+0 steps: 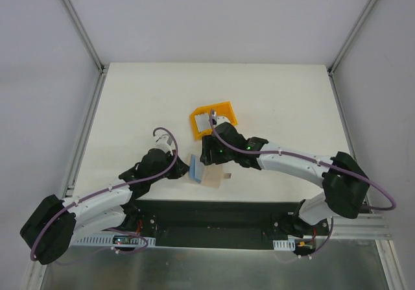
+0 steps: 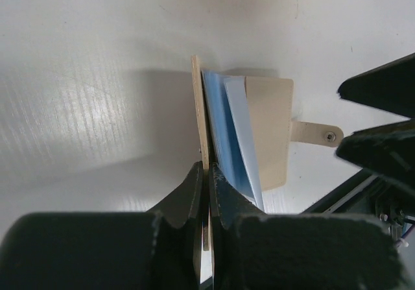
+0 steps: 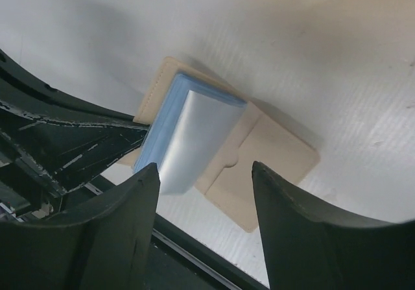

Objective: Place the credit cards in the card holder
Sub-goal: Open the card holder at the center of the board.

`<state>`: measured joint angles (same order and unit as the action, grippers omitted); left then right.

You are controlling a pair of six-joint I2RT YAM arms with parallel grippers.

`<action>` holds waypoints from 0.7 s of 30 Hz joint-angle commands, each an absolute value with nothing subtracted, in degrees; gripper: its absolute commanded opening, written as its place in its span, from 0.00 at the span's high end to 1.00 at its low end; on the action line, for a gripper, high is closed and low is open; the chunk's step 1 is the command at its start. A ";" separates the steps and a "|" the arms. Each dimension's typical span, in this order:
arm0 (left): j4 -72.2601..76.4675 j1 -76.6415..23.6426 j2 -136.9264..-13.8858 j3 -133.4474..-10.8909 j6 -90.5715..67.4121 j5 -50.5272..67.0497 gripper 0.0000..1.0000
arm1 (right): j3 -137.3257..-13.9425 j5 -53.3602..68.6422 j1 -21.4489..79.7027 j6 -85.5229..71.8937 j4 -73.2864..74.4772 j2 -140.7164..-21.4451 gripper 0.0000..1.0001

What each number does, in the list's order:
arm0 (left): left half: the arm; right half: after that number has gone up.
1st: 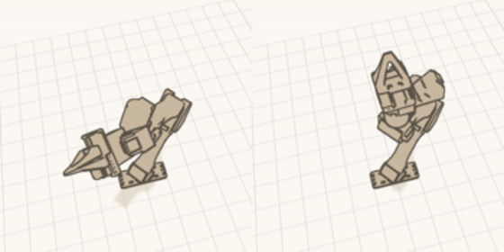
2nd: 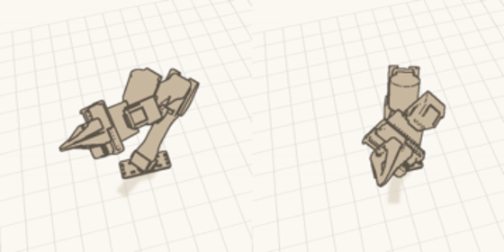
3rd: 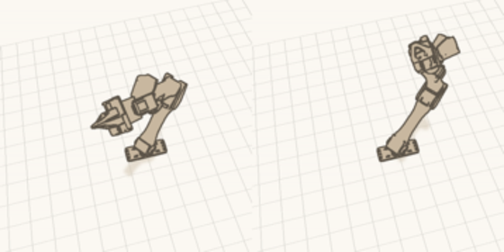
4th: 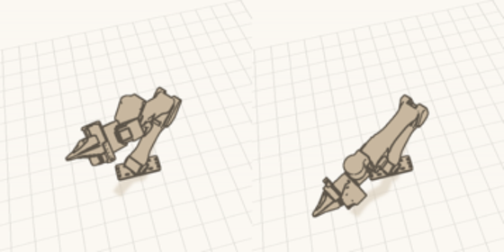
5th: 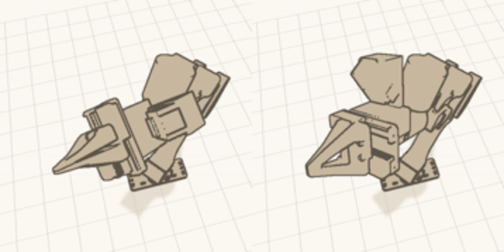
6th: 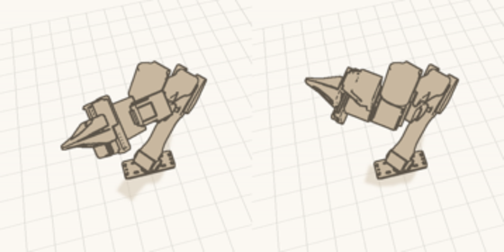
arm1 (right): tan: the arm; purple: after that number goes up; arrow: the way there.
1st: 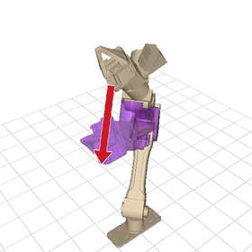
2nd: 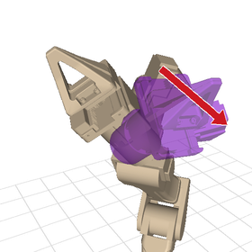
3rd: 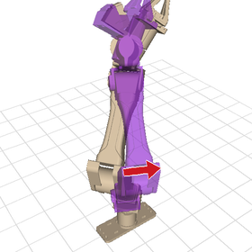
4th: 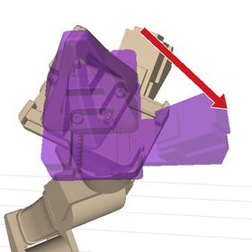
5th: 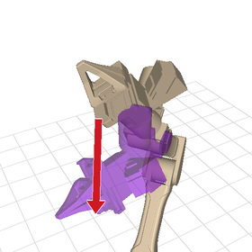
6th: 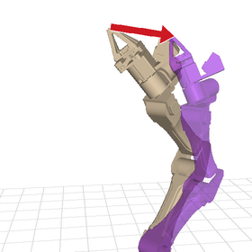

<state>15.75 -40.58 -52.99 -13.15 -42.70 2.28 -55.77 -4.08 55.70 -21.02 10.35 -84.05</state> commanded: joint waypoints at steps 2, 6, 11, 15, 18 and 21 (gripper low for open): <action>14.85 -41.22 -51.50 -14.06 -42.98 0.35 1.00 | -61.08 -8.34 60.28 -23.99 12.04 -90.34 0.38; 14.59 -41.22 -51.33 -14.15 -43.07 0.35 1.00 | -63.72 -10.11 62.40 -24.17 14.32 -93.68 0.37; 14.50 -41.31 -51.15 -13.97 -42.98 0.35 1.00 | -63.72 -9.84 63.72 -24.26 13.89 -94.39 0.36; 14.41 -41.31 -50.89 -13.80 -43.33 0.35 1.00 | -64.07 -10.02 64.42 -24.00 13.89 -95.01 0.35; 14.41 -41.22 -50.71 -13.89 -43.24 0.35 1.00 | -65.21 -10.20 64.77 -23.82 14.94 -96.32 0.34; 14.41 -41.31 -50.80 -13.80 -43.33 0.35 1.00 | -65.83 -10.20 65.04 -23.82 15.12 -97.29 0.34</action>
